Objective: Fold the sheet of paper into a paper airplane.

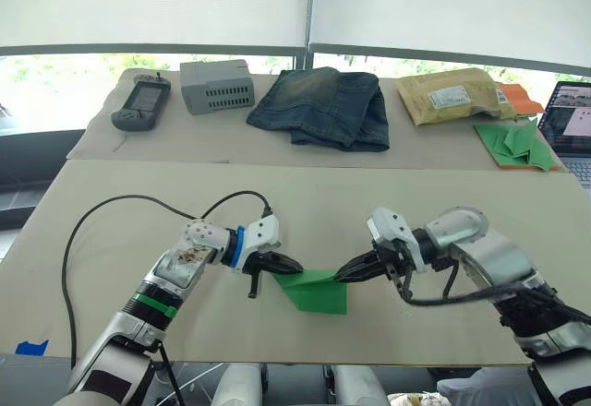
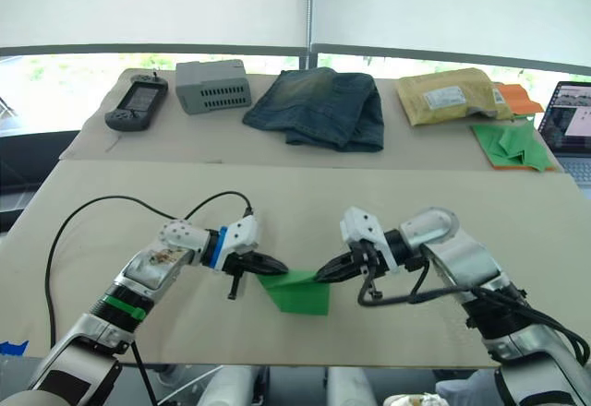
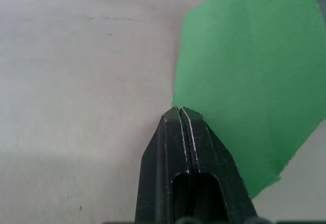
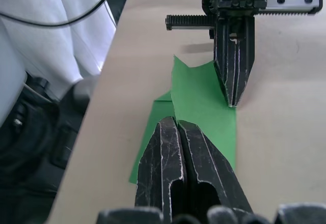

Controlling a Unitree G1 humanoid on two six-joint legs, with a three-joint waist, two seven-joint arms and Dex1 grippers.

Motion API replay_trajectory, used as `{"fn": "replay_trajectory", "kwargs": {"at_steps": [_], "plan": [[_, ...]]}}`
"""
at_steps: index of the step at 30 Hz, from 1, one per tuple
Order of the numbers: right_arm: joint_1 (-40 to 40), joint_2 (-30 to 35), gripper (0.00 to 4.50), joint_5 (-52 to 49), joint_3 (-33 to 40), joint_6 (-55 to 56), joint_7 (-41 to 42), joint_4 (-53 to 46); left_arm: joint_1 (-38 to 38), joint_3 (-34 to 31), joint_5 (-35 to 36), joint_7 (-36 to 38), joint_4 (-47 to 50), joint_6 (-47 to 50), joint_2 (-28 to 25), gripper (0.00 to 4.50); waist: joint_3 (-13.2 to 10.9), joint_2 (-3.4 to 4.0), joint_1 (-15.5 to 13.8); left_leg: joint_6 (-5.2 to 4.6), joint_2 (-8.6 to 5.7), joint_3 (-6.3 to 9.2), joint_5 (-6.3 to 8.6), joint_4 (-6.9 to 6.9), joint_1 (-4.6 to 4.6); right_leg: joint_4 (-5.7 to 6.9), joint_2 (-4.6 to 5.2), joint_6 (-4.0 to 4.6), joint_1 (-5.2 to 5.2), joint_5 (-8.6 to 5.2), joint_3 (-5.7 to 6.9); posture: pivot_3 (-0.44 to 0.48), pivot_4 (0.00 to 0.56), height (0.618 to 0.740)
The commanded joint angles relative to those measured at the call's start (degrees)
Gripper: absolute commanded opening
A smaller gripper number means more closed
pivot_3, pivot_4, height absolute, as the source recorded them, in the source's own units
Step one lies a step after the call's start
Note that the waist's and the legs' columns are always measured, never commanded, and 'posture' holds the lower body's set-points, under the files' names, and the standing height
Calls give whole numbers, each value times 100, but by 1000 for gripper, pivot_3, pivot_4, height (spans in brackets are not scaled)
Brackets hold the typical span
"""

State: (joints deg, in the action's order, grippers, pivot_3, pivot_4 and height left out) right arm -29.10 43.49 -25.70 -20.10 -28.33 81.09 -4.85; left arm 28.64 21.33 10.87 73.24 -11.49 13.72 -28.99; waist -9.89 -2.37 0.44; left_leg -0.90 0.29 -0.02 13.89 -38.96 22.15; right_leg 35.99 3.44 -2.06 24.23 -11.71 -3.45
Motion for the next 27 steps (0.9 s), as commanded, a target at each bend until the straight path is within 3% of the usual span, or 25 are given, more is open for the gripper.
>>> {"fn": "replay_trajectory", "kwargs": {"at_steps": [1,6,13,21,27], "plan": [[-112,33,30,-9,-132,-575,181,253,-128,68,-192,-127,17,105,-19,0,0,0,4,0,0,0,0,0,0,0,0,-1,0,0,0,0,150,728],[-129,-5,30,137,-232,-806,273,654,-305,3,-132,-222,281,233,-87,0,0,0,23,0,0,-1,0,0,2,0,0,-2,4,-1,0,0,150,728],[-254,-206,30,-318,-7,-1956,248,846,-411,-52,-103,-310,422,275,-74,0,0,1,28,0,1,0,0,1,3,1,-2,-1,6,0,0,0,150,728],[-449,-499,30,-242,177,-1740,191,1016,-421,-8,-76,-285,470,249,-10,0,0,1,34,0,0,-1,0,1,3,1,-3,-7,6,-4,1,0,150,728],[-562,-610,30,347,-201,-1094,322,1578,-434,8,-106,-306,475,233,9,0,0,1,35,1,-9,-1,1,1,4,-1,-2,-7,6,-3,2,0,150,728]]}}
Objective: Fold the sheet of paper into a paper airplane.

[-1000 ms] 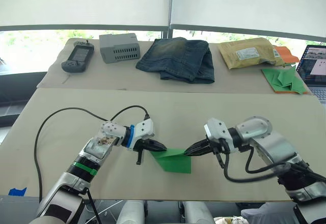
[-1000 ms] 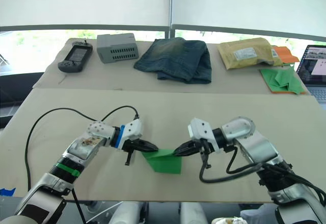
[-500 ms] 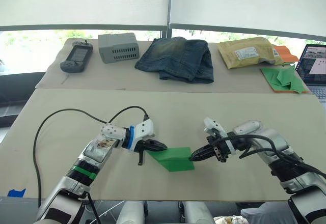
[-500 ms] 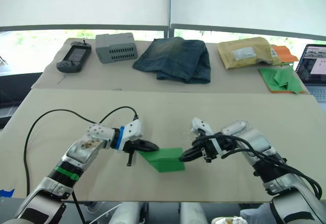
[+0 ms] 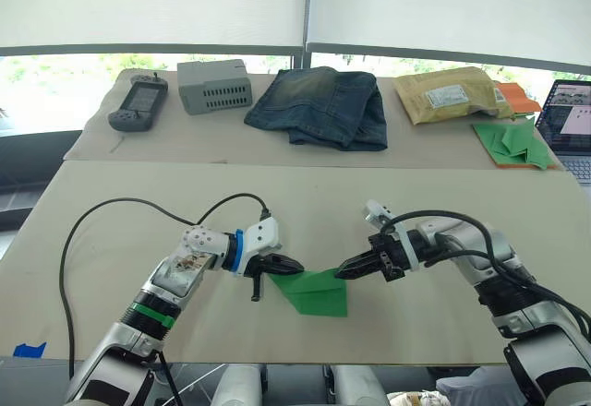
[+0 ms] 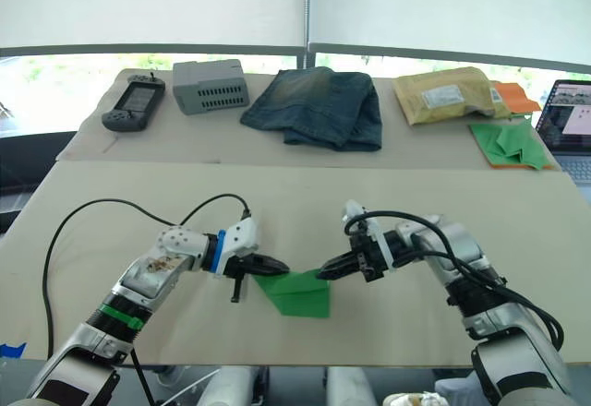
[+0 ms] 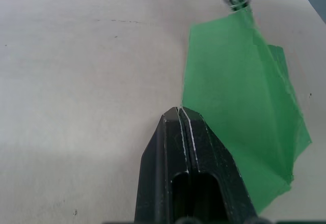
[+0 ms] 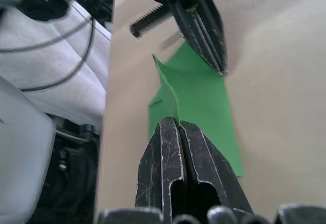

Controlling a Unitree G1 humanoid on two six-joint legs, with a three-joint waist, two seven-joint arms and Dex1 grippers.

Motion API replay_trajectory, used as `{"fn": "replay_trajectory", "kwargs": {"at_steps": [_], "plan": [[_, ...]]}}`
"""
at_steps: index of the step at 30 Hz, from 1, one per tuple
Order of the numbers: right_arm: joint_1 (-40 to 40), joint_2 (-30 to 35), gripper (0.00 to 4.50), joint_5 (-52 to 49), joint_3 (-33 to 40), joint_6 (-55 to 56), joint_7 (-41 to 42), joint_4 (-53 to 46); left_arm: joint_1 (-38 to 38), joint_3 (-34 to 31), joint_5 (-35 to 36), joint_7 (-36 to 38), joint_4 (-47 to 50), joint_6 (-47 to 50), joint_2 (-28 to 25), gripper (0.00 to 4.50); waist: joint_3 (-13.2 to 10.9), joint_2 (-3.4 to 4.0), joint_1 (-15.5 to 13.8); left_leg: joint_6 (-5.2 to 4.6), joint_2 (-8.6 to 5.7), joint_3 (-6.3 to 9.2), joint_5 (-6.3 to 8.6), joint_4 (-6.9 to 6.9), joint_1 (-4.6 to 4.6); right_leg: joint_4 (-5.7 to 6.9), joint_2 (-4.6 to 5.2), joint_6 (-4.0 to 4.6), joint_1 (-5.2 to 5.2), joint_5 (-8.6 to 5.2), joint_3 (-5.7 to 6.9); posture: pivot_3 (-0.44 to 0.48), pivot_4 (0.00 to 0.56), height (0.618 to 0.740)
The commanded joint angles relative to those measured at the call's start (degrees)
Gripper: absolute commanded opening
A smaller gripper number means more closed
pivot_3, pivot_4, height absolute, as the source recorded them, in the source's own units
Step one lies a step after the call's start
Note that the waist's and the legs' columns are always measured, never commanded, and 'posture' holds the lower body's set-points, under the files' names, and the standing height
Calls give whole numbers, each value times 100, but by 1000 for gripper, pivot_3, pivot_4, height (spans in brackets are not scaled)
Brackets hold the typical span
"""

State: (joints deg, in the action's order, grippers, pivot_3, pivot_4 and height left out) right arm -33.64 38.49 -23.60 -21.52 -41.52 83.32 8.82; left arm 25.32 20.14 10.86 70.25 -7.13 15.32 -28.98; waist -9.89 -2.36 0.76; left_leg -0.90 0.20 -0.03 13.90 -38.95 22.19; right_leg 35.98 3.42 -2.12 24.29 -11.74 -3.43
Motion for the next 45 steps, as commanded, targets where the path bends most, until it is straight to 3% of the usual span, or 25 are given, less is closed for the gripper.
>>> {"fn": "replay_trajectory", "kwargs": {"at_steps": [1,13,29,34,45], "plan": [[-143,-165,30,189,-81,272,103,348,-105,126,-108,-19,40,72,17,0,0,0,6,0,0,0,0,0,0,0,0,0,1,0,0,0,150,728],[-333,-369,30,454,-237,-57,163,944,-183,26,-54,-196,152,120,38,0,2,0,26,0,7,1,0,0,-11,4,-1,5,-8,4,-1,0,150,728],[-155,-276,30,934,-552,-127,68,687,-51,-876,1082,-289,1235,1007,86,0,4,-2,25,1,15,2,0,0,-10,2,-1,-1,-9,0,1,0,150,728],[-161,-308,30,1041,-552,-74,-14,768,-218,-558,902,-24,1559,893,-239,0,6,-4,26,1,13,1,0,0,-13,0,-3,-3,-11,-1,1,0,150,728],[-129,-285,30,1154,-573,-15,-69,813,-142,113,498,-31,1411,714,-153,0,14,-17,17,1,13,-1,0,-1,-17,0,-3,-5,-16,-2,1,0,150,728]]}}
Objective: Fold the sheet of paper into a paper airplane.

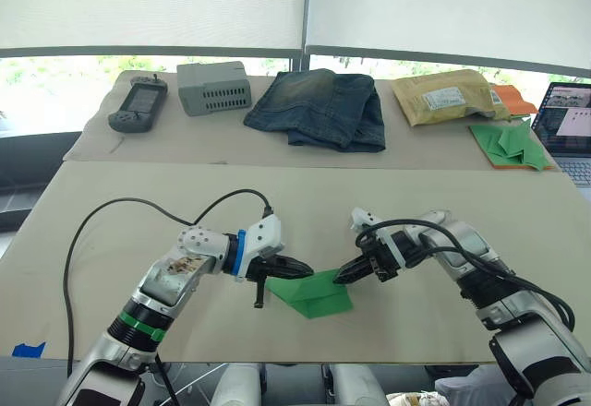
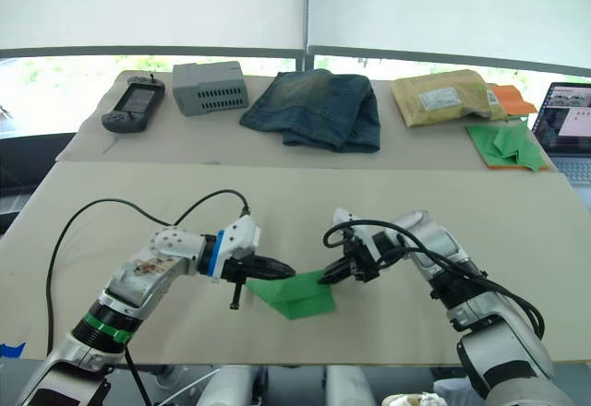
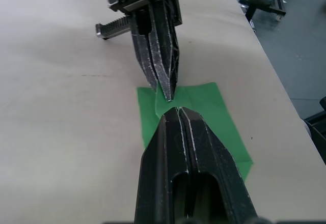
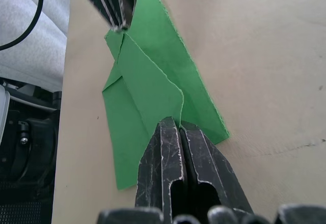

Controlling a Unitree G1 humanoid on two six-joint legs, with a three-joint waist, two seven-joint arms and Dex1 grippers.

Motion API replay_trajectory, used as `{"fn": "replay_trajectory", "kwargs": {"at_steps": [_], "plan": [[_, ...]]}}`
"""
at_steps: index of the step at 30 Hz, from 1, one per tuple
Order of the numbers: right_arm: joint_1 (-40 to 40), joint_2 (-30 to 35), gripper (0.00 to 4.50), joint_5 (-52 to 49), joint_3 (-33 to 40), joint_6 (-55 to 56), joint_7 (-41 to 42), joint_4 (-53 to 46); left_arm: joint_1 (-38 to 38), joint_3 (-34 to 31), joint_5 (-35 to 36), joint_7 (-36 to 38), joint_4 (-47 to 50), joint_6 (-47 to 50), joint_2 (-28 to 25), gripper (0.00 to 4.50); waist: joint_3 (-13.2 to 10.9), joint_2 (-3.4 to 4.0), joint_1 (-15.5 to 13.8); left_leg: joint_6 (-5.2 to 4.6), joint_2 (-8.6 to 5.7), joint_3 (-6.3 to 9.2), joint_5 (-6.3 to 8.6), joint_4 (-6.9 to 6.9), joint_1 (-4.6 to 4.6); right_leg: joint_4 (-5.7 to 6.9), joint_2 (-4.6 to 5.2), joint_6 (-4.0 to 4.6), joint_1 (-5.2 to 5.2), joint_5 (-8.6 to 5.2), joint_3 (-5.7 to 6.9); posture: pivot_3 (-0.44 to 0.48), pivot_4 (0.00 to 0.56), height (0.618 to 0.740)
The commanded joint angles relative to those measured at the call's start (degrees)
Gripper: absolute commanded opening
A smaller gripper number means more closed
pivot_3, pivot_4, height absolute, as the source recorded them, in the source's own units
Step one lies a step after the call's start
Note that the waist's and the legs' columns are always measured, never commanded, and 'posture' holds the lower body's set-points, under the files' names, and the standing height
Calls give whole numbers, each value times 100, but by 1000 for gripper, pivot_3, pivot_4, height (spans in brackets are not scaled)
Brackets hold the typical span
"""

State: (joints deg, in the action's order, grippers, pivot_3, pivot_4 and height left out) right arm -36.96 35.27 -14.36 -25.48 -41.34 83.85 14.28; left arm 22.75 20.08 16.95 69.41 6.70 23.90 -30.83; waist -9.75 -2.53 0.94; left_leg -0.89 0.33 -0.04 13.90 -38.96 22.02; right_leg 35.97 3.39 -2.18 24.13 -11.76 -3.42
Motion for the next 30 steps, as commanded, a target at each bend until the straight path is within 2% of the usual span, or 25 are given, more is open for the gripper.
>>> {"fn": "replay_trajectory", "kwargs": {"at_steps": [1,14,18,24,25,26,28,30], "plan": [[207,43,30,229,-177,-38,-120,259,123,181,-180,63,-13,-199,18,0,0,0,-1,0,0,0,0,0,0,0,0,0,0,0,0,0,150,728],[344,84,30,-70,140,-482,-198,-296,125,652,-787,74,-601,-571,84,0,0,0,-19,0,0,2,0,2,5,-1,1,0,4,-1,0,0,150,728],[491,166,30,-19,205,-310,-316,-506,148,705,-897,51,-752,-632,147,0,2,3,-37,0,-1,3,0,2,7,-5,3,-1,3,-1,1,0,150,728],[585,146,30,-82,677,-152,-677,-779,156,713,-876,147,-801,-642,199,0,3,5,-37,-1,-1,2,1,3,10,-8,4,-3,4,-2,1,0,150,728],[586,143,600,-92,718,-151,-718,-802,160,710,-878,154,-813,-646,206,0,3,5,-35,-1,-1,2,1,2,10,-8,4,-3,4,-2,1,0,150,728],[630,203,829,-114,766,-96,-709,-923,169,717,-881,170,-828,-650,215,0,3,5,-31,-1,-1,2,1,2,10,-8,4,-4,5,-2,1,0,150,728],[723,301,1658,-175,899,-79,-763,-1192,191,744,-900,213,-847,-666,217,0,2,5,-31,-1,-1,2,1,2,10,-8,4,-4,5,-2,1,0,150,728],[817,391,2210,-487,1120,-385,-769,-1563,208,769,-931,235,-854,-687,209,0,2,6,-35,-1,-1,2,1,2,13,-8,4,-5,8,-2,1,0,150,728]]}}
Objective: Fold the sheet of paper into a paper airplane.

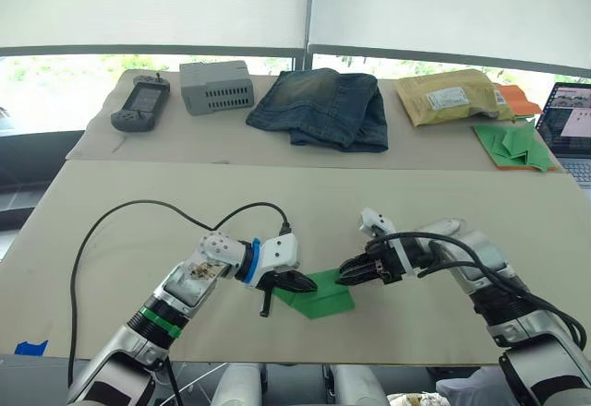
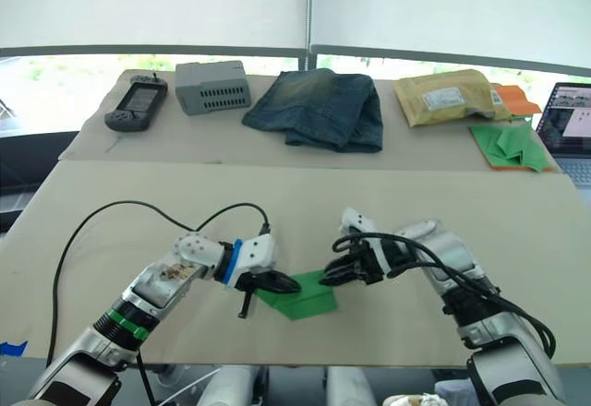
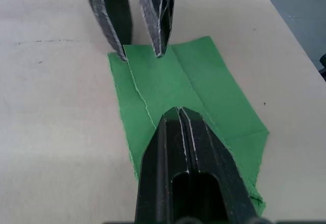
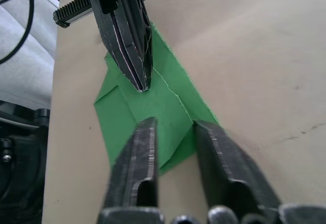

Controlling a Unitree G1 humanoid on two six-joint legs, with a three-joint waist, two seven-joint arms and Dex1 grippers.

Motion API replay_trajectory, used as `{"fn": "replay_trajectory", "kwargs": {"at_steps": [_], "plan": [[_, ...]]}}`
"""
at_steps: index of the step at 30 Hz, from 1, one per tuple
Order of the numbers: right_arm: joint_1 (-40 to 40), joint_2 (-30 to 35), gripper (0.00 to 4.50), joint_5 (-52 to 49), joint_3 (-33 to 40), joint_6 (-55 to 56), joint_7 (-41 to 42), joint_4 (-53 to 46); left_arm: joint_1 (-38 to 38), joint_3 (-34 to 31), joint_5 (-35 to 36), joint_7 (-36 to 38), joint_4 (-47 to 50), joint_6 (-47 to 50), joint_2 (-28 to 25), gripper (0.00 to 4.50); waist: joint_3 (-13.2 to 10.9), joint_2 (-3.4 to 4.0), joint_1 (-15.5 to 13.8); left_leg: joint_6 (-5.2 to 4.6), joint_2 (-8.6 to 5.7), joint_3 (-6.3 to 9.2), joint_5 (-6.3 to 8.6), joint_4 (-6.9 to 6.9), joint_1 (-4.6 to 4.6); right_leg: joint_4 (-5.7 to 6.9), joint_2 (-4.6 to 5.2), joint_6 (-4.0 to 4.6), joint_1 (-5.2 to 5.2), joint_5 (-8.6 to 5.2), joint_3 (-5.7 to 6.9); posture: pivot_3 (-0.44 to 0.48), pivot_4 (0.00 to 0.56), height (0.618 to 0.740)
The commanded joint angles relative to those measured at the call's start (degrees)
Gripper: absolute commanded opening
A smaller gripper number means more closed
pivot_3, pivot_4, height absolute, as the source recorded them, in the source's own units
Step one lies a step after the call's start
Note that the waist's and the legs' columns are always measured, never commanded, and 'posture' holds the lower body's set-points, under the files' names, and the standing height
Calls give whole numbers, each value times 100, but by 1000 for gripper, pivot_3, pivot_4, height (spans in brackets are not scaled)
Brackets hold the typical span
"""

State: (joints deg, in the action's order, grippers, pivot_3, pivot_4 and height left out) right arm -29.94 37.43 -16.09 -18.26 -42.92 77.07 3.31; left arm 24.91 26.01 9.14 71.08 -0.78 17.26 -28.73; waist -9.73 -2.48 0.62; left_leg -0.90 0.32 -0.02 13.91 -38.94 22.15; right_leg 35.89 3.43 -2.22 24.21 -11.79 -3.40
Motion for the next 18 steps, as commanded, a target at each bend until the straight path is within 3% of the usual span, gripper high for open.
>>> {"fn": "replay_trajectory", "kwargs": {"at_steps": [1,7,14,18], "plan": [[200,230,2210,-457,513,-313,-92,-701,8,188,-167,78,-113,-33,-2,0,-1,1,-6,0,0,0,0,0,4,-1,0,-1,4,0,0,0,150,728],[830,84,2210,-368,1072,763,-929,-1772,44,220,-204,145,-172,-109,1,0,-1,1,16,-6,0,0,4,2,15,-5,0,-5,12,-3,-1,0,150,728],[1974,46,34,247,617,1503,-1773,-2758,88,205,-172,216,-265,-150,18,0,-1,1,9,-6,-1,-1,5,5,15,-6,-1,-7,12,-6,0,0,150,728],[2320,-122,34,482,474,1667,-2223,-2687,102,197,-165,256,-284,-166,5,0,-1,2,10,-6,-1,-3,5,3,13,-6,-1,-7,12,-6,-1,0,150,728]]}}
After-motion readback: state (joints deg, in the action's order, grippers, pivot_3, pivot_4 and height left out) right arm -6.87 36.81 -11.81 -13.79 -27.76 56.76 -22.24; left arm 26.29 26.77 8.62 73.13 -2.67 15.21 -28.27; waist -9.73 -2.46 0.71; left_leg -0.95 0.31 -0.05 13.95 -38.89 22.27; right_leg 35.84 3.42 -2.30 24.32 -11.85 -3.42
